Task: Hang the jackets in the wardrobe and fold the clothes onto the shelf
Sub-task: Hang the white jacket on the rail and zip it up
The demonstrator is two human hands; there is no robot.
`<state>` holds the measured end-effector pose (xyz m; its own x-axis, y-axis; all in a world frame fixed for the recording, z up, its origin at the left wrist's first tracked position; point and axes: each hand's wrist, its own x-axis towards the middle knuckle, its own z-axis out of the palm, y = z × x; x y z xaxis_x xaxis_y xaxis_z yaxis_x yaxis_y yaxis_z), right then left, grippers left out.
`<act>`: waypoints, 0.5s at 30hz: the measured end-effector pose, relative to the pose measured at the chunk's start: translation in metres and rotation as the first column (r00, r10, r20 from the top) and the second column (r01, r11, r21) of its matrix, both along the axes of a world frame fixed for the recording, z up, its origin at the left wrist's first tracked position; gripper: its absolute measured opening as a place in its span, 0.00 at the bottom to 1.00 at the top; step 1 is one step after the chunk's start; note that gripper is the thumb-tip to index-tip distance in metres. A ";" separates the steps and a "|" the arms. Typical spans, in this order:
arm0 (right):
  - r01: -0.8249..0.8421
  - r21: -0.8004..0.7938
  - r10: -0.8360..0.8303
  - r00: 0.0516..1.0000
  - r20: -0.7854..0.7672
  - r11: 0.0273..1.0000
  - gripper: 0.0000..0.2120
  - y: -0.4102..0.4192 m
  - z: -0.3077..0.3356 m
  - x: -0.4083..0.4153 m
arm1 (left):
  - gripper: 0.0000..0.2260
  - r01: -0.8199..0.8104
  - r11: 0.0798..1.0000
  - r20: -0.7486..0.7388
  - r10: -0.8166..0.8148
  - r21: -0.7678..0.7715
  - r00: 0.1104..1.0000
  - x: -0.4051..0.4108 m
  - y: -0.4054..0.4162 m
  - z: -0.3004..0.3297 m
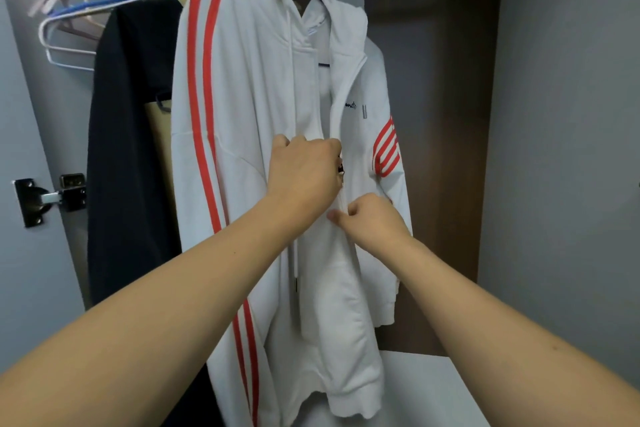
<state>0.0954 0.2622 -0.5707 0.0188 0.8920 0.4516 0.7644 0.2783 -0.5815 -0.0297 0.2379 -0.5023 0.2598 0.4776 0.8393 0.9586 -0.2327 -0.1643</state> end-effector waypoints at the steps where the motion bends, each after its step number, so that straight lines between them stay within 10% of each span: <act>1: 0.014 0.064 -0.013 1.000 -0.012 0.998 0.25 0.000 0.003 0.001 | 0.06 -0.005 1.000 0.000 0.005 0.008 1.000 0.000 0.001 0.001; 8: -0.015 -0.032 0.018 0.996 0.085 0.999 0.22 0.004 0.014 -0.002 | 0.05 -0.043 0.999 -0.008 0.043 0.008 0.999 0.000 0.012 0.016; 15: -0.039 0.225 0.017 0.995 0.099 0.974 0.20 0.010 0.030 -0.003 | 0.06 -0.064 0.997 -0.039 0.066 0.054 0.997 -0.002 0.021 0.036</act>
